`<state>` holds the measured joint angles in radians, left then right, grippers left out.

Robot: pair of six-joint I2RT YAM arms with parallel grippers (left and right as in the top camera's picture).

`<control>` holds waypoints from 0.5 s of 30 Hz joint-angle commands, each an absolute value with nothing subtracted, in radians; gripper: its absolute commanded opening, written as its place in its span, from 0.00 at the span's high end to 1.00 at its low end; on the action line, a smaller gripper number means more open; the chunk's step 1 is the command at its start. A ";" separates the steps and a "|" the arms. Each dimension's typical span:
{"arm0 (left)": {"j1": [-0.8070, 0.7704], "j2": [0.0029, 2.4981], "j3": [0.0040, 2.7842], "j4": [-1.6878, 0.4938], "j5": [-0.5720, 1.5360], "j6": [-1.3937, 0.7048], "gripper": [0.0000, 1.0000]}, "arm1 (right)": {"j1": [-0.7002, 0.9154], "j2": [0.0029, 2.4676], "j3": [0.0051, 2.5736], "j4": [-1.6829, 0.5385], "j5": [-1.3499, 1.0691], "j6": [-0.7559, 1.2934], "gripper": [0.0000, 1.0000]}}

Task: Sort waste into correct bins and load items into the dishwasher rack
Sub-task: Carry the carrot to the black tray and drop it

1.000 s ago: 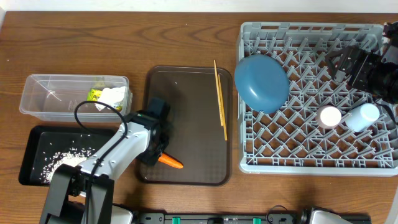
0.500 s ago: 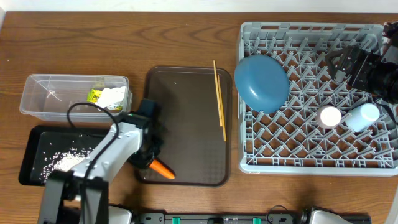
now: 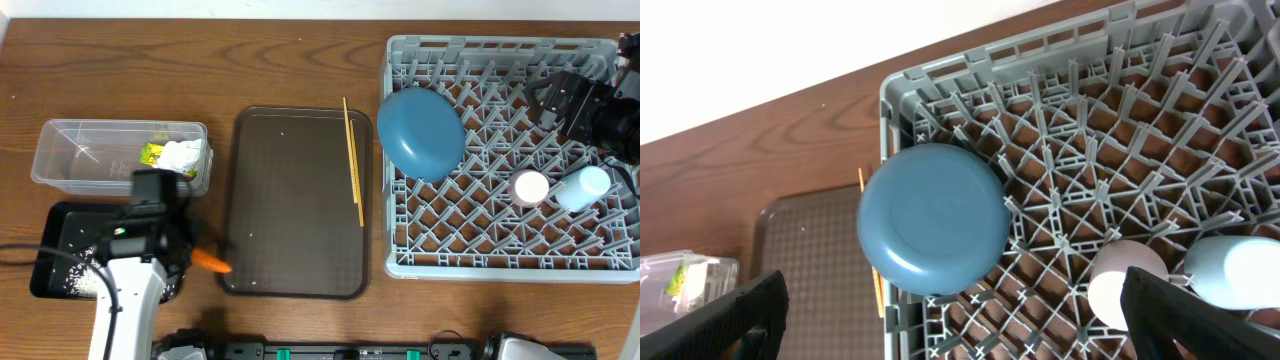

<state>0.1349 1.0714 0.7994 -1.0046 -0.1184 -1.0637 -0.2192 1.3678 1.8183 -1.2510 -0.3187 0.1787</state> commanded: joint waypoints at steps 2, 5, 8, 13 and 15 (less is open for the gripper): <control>0.282 1.106 0.818 -0.987 -0.249 -1.014 0.94 | -0.208 1.370 1.826 -1.249 -0.326 0.186 0.01; 0.377 1.149 0.818 -0.913 -0.248 -0.944 0.93 | -0.208 1.370 1.826 -1.249 -0.326 0.186 0.01; 0.440 1.176 0.818 -0.861 -0.236 -0.907 0.93 | -0.208 1.370 1.826 -1.249 -0.326 0.186 0.01; 0.473 1.174 0.830 -0.802 -0.137 -0.756 0.23 | -0.208 1.370 1.826 -1.249 -0.326 0.186 0.01; 0.472 1.165 0.848 -0.803 -0.083 -0.702 0.15 | -0.208 1.370 1.826 -1.249 -0.326 0.186 0.01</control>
